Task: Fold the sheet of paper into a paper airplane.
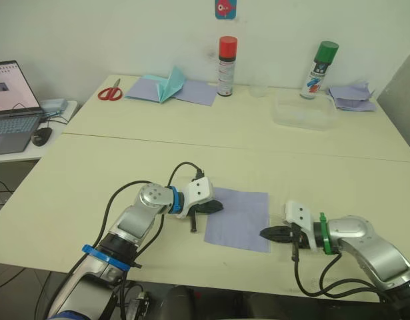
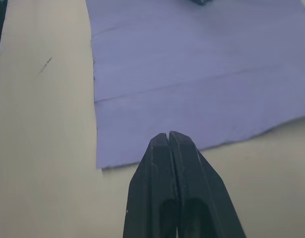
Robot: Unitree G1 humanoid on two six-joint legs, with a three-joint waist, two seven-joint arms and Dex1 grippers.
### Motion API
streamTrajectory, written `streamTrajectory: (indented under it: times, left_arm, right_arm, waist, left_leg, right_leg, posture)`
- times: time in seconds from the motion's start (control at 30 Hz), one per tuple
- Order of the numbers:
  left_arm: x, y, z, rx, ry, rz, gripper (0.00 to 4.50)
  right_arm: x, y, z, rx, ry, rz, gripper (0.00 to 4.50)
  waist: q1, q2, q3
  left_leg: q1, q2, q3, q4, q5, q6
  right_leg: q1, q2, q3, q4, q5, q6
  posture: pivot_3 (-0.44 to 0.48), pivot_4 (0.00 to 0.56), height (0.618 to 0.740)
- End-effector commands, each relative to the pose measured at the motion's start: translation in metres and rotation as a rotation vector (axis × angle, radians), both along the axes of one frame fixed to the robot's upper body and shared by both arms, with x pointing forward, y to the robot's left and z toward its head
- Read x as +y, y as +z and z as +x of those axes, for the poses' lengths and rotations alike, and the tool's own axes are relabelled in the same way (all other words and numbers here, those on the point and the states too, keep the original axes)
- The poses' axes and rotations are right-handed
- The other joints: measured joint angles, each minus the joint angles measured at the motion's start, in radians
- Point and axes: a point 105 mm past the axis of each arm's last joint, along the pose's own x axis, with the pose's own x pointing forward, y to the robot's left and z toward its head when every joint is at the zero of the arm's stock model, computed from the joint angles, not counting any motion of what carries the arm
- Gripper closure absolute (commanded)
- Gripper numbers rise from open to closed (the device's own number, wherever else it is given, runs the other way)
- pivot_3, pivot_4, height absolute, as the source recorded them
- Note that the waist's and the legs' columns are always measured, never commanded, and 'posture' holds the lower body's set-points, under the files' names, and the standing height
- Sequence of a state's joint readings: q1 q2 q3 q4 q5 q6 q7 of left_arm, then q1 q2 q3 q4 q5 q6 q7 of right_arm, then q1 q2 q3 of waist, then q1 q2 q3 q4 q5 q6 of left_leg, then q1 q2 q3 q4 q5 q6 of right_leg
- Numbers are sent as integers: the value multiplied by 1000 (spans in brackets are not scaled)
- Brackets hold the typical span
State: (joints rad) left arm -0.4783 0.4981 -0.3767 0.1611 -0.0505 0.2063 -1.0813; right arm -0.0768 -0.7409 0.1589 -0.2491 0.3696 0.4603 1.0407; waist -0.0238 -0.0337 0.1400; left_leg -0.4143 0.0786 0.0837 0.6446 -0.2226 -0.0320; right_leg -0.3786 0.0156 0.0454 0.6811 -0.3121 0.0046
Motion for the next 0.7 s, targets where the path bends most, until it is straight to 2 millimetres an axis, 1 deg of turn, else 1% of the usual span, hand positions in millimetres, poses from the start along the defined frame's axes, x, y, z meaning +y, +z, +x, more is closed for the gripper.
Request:
streamTrajectory:
  times: [0.03,0.1,0.17,0.23,0.27,0.33,0.47,0.53,0.7]
  left_arm:
    - [6,-26,-9,74,-3,76,4500]
    - [7,-25,-9,71,-4,79,4500]
    - [7,-24,-7,60,-1,79,4500]
    - [7,-24,-6,54,0,79,4500]
    - [7,-24,-6,54,-1,79,4500]
    - [7,-24,-6,54,-4,80,4500]
    - [6,-22,-4,29,-6,82,4500]
    - [6,-22,-2,23,-11,90,4500]
    - [6,-23,-2,22,-19,98,4500]
  right_arm:
    - [9,47,21,-82,-93,224,4305]
    - [10,62,33,-93,-170,312,3884]
    - [7,66,42,-121,-225,316,3175]
    - [1,60,54,-155,-320,276,2493]
    - [0,58,56,-163,-341,262,2074]
    - [-1,51,59,-166,-375,232,1420]
    - [-1,31,60,-136,-420,146,1420]
    - [3,24,58,-98,-429,153,1420]
    - [13,20,55,-57,-428,174,1420]
  waist:
    - [0,1,0]
    - [-1,1,0]
    - [0,1,0]
    - [1,1,0]
    - [1,1,0]
    - [1,1,0]
    - [1,1,0]
    - [1,1,0]
    - [1,1,0]
  left_leg:
    - [0,0,0,0,0,0]
    - [0,0,0,0,0,0]
    - [0,0,0,0,0,0]
    - [0,0,0,0,0,0]
    - [-1,0,0,0,0,0]
    - [-1,0,0,0,0,0]
    - [-1,0,0,0,0,0]
    - [-1,0,0,0,0,0]
    - [-1,0,0,0,0,0]
  right_leg:
    - [0,0,0,0,0,0]
    - [0,0,0,1,0,0]
    - [0,0,0,0,0,-1]
    - [0,0,0,0,1,-1]
    - [0,0,1,0,1,-1]
    - [-1,0,1,0,1,-1]
    - [-1,0,1,0,0,-1]
    - [0,0,1,0,0,-1]
    - [0,0,1,0,0,-1]
  posture:
    - [0,150,740]
    - [0,150,740]
    - [0,150,740]
    - [0,150,740]
    - [0,150,740]
    - [0,150,740]
    - [0,150,740]
    - [0,150,740]
    - [0,150,740]
